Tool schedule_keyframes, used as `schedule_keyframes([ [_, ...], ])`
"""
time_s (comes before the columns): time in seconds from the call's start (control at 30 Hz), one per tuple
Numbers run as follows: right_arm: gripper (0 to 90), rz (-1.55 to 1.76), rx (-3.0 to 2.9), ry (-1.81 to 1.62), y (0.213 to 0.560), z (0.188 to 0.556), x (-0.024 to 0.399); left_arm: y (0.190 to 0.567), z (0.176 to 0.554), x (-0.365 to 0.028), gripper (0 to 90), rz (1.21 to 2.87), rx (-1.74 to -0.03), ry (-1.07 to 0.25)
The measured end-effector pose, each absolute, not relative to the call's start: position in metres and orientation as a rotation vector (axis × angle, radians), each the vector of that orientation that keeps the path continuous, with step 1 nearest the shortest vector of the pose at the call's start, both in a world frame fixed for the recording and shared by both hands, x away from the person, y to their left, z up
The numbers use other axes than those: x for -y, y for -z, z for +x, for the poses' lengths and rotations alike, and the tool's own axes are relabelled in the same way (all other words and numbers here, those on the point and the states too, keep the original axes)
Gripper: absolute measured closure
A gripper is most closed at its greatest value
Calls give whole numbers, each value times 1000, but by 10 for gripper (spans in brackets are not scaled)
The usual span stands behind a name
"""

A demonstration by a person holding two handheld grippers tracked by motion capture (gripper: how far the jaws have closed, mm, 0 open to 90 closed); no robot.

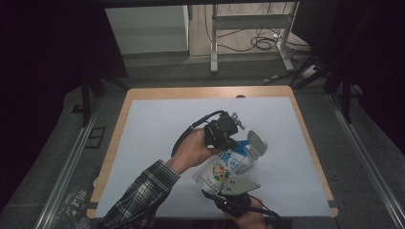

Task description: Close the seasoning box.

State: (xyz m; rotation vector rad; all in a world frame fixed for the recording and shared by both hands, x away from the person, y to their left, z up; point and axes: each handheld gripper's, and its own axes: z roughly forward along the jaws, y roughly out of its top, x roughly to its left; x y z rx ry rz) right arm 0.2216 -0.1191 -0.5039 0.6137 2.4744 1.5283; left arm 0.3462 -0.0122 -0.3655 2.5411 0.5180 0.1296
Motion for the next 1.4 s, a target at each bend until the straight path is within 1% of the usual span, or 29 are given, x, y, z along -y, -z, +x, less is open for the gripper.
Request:
schedule_keyframes([
  [0.4,890,591,-2477,-1543,501,222,116,364,355,19,896,2611,-498,-88],
  [1.4,890,540,-2460,-1574,492,227,115,361,364,38,896,2741,-465,-87],
])
